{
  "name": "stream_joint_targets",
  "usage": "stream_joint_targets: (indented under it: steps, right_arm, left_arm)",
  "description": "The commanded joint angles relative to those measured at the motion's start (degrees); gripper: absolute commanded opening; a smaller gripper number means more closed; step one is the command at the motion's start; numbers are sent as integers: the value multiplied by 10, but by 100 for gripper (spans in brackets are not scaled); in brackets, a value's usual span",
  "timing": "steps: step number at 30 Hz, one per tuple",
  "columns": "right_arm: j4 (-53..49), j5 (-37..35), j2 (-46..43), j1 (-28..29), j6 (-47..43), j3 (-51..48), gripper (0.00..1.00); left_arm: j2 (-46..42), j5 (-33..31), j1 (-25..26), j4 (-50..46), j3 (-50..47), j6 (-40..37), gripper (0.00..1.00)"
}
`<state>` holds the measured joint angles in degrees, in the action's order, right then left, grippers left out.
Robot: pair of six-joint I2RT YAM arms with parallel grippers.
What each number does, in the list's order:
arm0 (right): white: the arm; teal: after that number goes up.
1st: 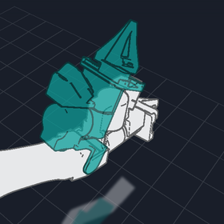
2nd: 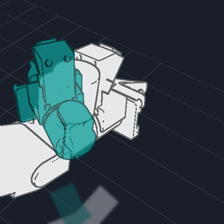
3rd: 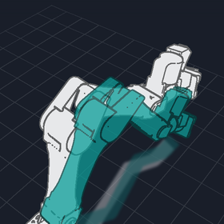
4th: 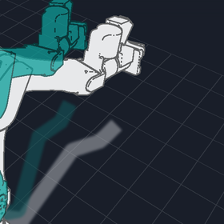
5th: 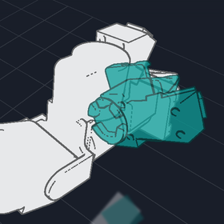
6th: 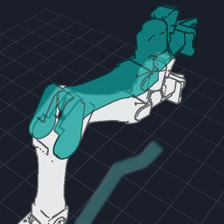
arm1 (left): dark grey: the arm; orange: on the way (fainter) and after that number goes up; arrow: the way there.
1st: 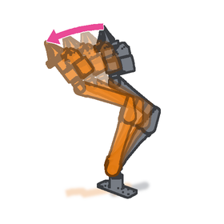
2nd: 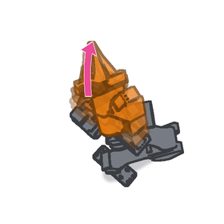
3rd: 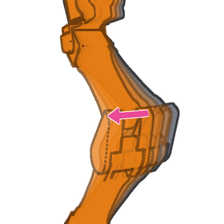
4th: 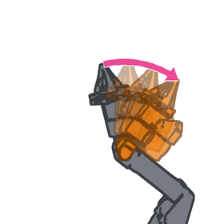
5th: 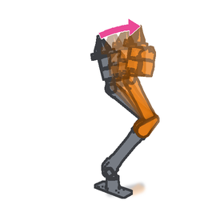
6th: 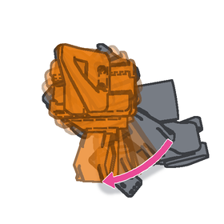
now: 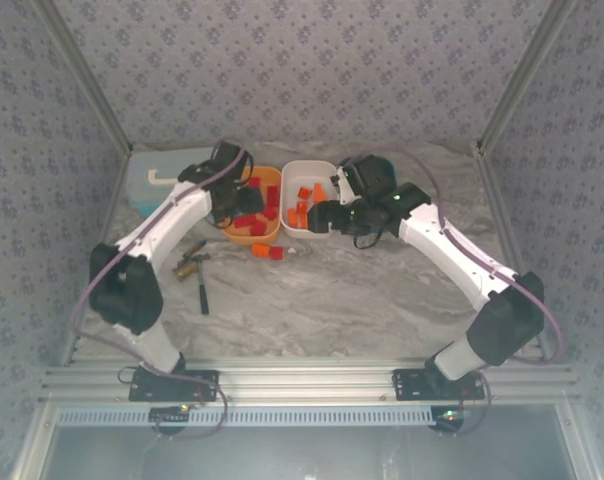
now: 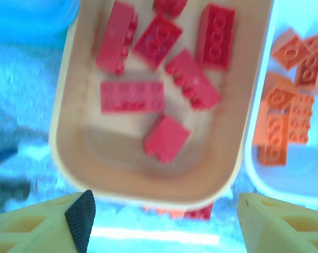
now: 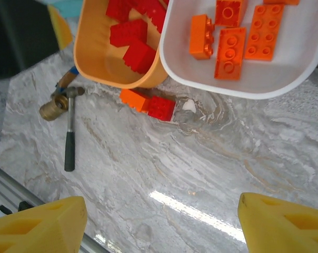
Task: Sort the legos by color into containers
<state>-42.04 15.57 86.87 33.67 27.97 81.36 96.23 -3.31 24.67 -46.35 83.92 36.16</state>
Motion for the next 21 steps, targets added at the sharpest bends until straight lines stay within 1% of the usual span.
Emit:
stream_joint_targets:
  steps: [1,4,6,7,8,13,16,19,21]
  right_arm:
    - [-3,-21,-3,9,-6,4,78]
    - [-7,-20,-8,14,-3,4,78]
    - [-7,-9,-17,16,-5,-4,78]
    - [-5,-4,-23,15,-6,-12,78]
    - [-1,2,-33,15,-6,-25,78]
    - [26,21,-85,-3,18,-96,79]
    - [26,25,-109,-13,20,-113,79]
    - [16,29,-123,-23,15,-119,79]
    - [15,32,-134,-32,14,-125,79]
  left_arm:
    - [-52,48,27,37,-118,85,74]
    - [-103,51,38,97,-218,202,74]
    - [-127,54,41,173,-282,279,73]
    - [-133,53,48,218,-303,296,73]
    - [-130,43,57,241,-313,311,72]
    - [-79,4,83,256,-307,342,70]
    - [-66,-12,83,287,-319,381,69]
    - [-67,-41,79,286,-319,411,67]
    - [-59,-34,73,293,-319,422,66]
